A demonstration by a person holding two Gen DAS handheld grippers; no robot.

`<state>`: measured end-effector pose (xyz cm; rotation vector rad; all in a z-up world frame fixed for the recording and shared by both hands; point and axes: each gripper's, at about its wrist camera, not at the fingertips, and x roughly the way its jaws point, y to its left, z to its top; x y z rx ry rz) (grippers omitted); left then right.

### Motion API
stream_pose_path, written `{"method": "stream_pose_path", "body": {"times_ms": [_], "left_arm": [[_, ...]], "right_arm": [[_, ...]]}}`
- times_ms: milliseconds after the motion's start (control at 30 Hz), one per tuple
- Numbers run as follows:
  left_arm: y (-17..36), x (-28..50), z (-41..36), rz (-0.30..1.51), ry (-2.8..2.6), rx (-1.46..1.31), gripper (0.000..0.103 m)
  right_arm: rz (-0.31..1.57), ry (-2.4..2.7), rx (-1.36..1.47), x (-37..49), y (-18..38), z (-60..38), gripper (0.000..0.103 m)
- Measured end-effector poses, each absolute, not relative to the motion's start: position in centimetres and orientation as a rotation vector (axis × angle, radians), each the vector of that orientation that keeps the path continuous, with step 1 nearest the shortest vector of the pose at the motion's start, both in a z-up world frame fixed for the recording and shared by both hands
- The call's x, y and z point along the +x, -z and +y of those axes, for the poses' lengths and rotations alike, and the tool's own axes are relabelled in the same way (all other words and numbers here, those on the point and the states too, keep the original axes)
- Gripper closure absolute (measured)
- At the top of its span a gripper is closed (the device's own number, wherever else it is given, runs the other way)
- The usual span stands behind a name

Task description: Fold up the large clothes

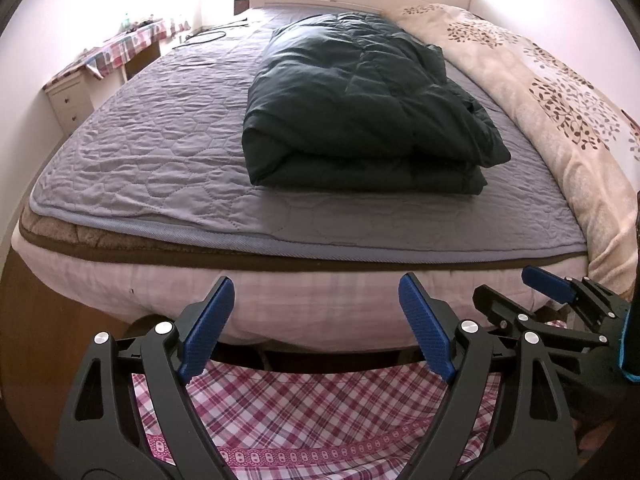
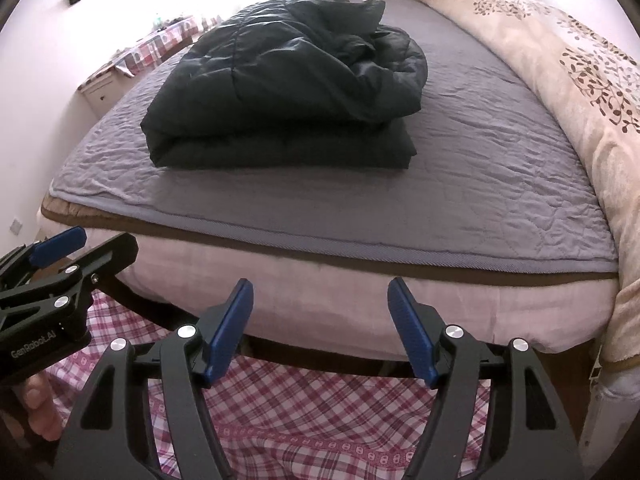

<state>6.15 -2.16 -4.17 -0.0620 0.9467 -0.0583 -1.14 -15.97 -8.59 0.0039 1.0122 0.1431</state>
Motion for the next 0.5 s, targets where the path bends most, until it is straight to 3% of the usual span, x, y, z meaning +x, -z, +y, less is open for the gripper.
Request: {"method": "stream_pose_path", "body": {"times_ms": [500], "left_arm": [[3.88, 6.15, -2.20, 0.935, 0.060, -0.048, 0.020]], "right_arm": [[1.006, -0.127, 0.000, -1.18, 8.36, -16.09, 0.034]]}}
